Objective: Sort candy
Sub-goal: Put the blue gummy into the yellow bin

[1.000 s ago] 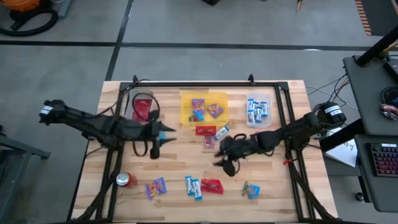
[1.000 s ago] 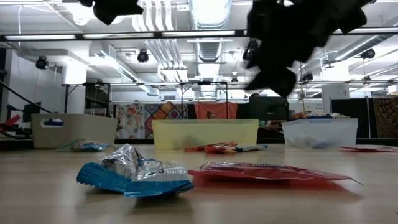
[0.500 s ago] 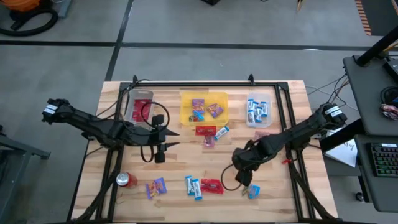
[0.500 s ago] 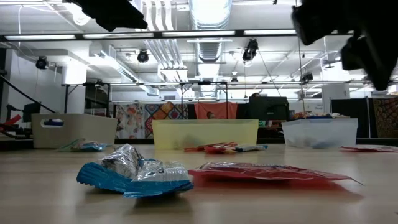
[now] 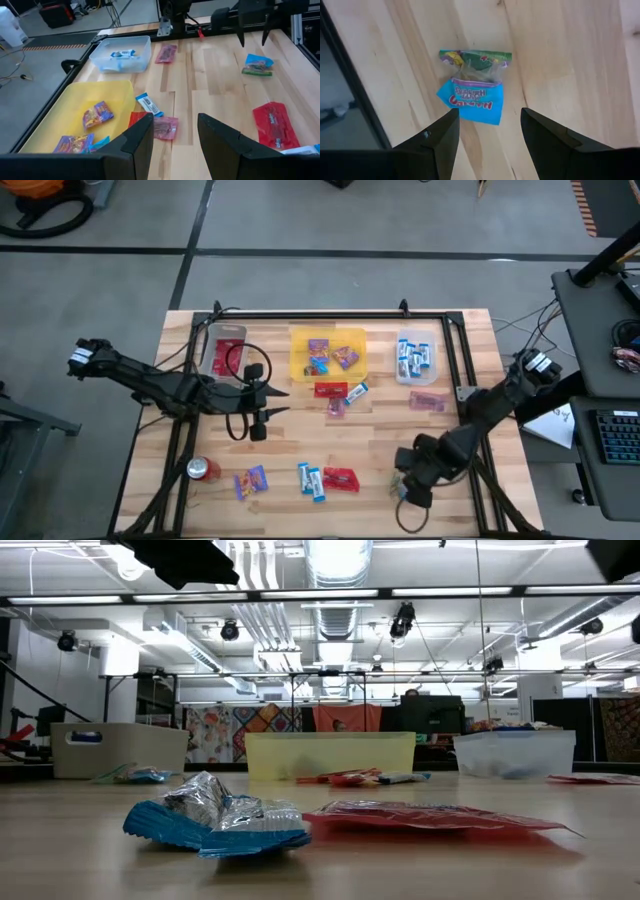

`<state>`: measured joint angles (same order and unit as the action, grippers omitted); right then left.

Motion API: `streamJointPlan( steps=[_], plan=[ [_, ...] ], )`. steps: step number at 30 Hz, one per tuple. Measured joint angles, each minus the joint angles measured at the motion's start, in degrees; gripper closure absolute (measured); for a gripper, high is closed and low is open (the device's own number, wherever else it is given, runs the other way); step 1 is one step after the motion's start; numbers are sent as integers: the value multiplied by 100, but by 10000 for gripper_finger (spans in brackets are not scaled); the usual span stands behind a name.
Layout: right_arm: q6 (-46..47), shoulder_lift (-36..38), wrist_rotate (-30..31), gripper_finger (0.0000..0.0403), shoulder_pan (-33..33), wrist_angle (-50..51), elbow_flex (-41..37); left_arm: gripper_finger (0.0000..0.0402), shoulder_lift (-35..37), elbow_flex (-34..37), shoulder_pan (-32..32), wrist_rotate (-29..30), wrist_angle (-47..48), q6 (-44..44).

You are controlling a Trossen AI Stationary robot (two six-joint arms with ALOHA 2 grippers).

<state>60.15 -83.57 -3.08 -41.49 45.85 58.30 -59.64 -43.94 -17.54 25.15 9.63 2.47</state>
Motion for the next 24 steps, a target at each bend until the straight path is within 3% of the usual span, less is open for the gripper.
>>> streamJointPlan(
  steps=[8, 24],
  plan=[
    [547, -299, 774, 202, -436, -127, -24, 264, 0, 0, 0, -2, -63, -51],
    [583, -1404, 768, 206, -438, -504, -21, 264, 0, 0, 0, -2, -63, -50]
  ],
)
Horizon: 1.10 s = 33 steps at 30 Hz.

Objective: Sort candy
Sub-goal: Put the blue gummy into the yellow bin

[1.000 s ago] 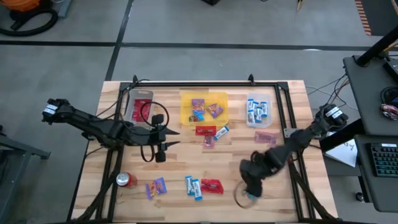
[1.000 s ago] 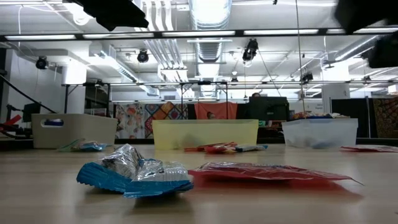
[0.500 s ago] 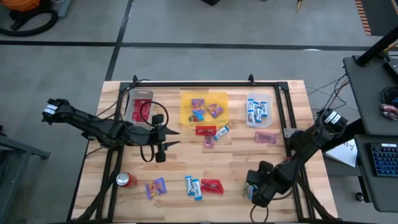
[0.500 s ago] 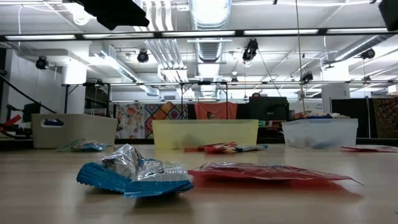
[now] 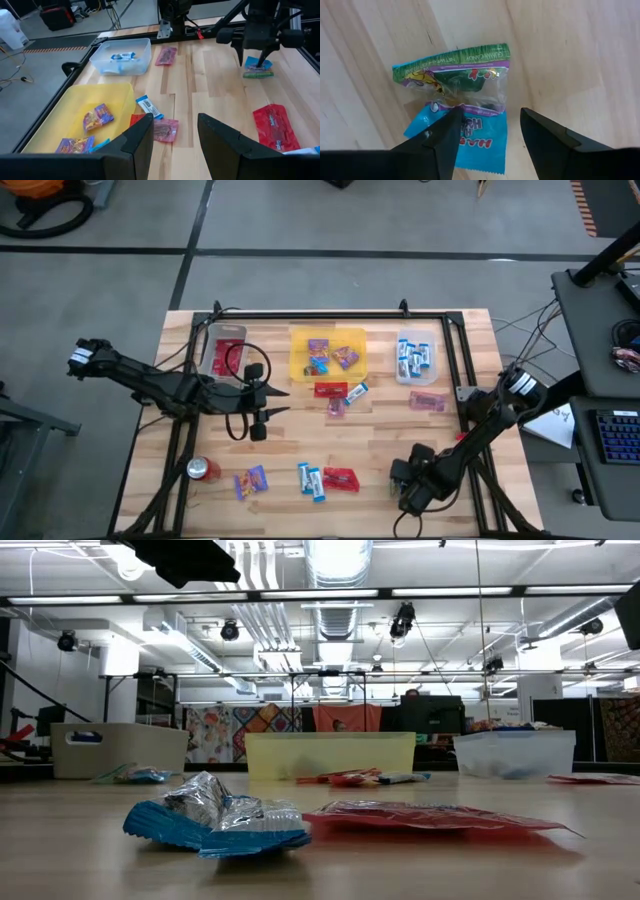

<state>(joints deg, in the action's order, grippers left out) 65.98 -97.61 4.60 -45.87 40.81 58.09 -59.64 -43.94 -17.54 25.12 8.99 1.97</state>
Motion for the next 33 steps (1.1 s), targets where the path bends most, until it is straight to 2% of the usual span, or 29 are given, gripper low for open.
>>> streamJointPlan(
  steps=[4, 11, 13, 19, 24, 31, 33],
  plan=[
    [-23, -46, -20, 242, 0, -31, -6, 264, 0, 0, 0, 0, 0, 1],
    [-164, -23, 0, 362, 2, -122, -29, 264, 0, 0, 0, 0, -1, 1],
    [-215, -23, 13, 385, 2, -131, -29, 264, 0, 2, 0, 0, -1, 1],
    [-195, 172, 179, 393, 2, -114, -53, 264, 0, 7, 0, 0, -3, 1],
    [-171, 677, 751, 394, 15, -49, -58, 264, 0, 9, 0, 0, -2, 1],
    [-439, 1170, 1971, 394, 115, -82, -47, 264, -2, 11, 2, 0, -30, 1],
    [-654, 1244, 2096, 394, 261, -82, -47, 264, -2, 11, 0, 0, -56, 1]
  ],
)
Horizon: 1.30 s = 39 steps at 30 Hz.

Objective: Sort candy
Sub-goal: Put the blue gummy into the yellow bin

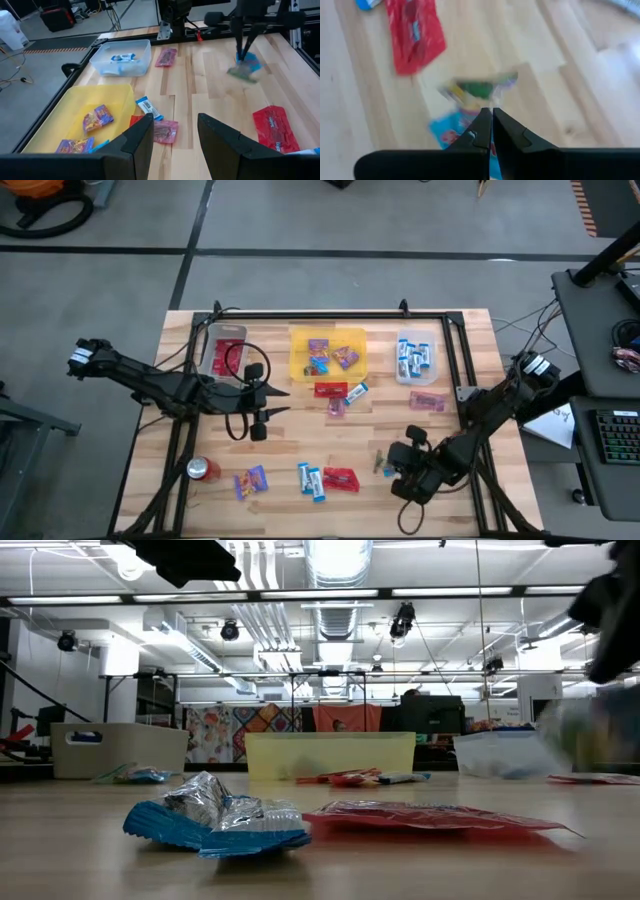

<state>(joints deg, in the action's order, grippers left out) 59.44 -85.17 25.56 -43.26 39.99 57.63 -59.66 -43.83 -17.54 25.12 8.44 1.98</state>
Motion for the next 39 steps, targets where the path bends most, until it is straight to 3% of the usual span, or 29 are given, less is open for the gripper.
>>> streamJointPlan(
  steps=[3, 7, 12, 16, 21, 26, 31, 35, 39],
  plan=[
    [-374, 31, -4, 394, 185, 0, 0, 264, 0, 0, 0, -2, 0, 0],
    [-639, -37, -500, 394, 435, 4, -37, 264, 0, 1, 0, -2, 2, 0],
    [-666, -83, -72, 393, 464, -43, -202, 264, 0, 7, 0, -2, 10, 0],
    [-1049, -38, -115, 373, 404, -431, -309, 264, 0, 15, 0, -2, 12, 0],
    [-1200, -46, -351, 304, 476, -459, -319, 264, 0, 15, 0, -2, 11, -42],
    [-1254, -197, -397, 196, 617, -679, -321, 264, 0, 15, 0, -2, 10, -46],
    [-1206, -582, -818, 98, 889, -929, -321, 264, 0, 17, 0, -2, 8, -46],
    [-1201, -974, -1254, 60, 1083, -929, -309, 264, 0, 17, 0, -2, 8, -46],
    [-1163, -1148, -1340, 51, 1172, -952, -290, 264, -2, 17, 0, -2, 8, -46]
  ],
)
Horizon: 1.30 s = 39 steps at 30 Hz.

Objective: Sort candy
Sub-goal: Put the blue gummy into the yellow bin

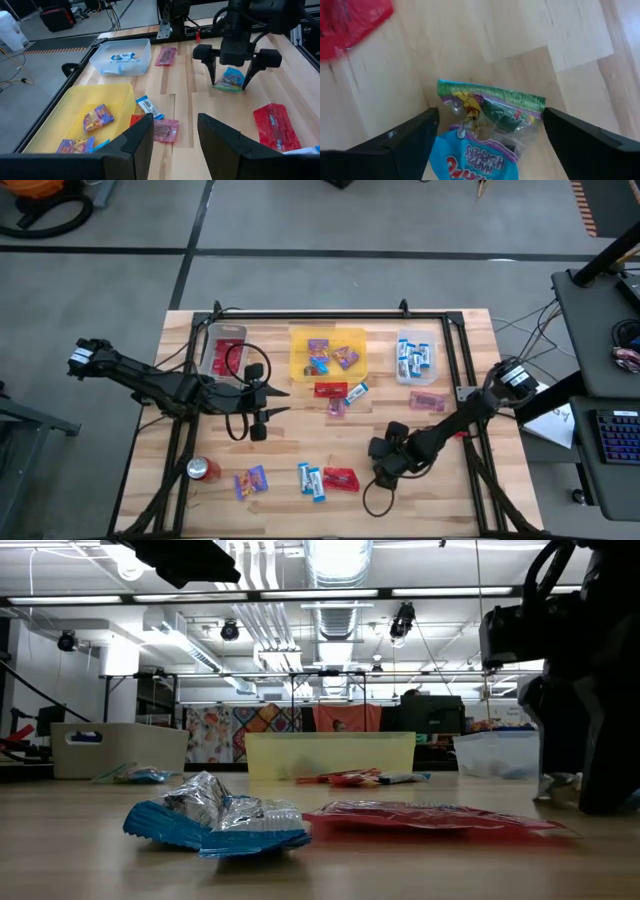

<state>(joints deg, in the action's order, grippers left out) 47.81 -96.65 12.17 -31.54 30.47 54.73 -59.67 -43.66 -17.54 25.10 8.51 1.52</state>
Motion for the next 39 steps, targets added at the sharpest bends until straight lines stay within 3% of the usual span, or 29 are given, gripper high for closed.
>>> streamJointPlan(
  steps=[5, 18, 24, 32, 39],
  plan=[
    [-82, -34, -27, 89, 15, 4, 0, 264, -1, 0, 0, 0, 2, 0],
    [-216, 113, -68, 293, 29, 63, 12, 264, -1, 22, 2, 0, 2, -20],
    [-572, 279, -8, 362, 77, 71, 174, 264, -1, 33, 2, 0, 3, -20],
    [-1784, 819, 896, 370, 739, 23, 524, 264, -1, 33, 0, 0, 2, -20],
    [-3606, 976, 1907, 366, 2183, -493, 1085, 264, -1, 33, 0, 0, 4, -20]
  ],
)
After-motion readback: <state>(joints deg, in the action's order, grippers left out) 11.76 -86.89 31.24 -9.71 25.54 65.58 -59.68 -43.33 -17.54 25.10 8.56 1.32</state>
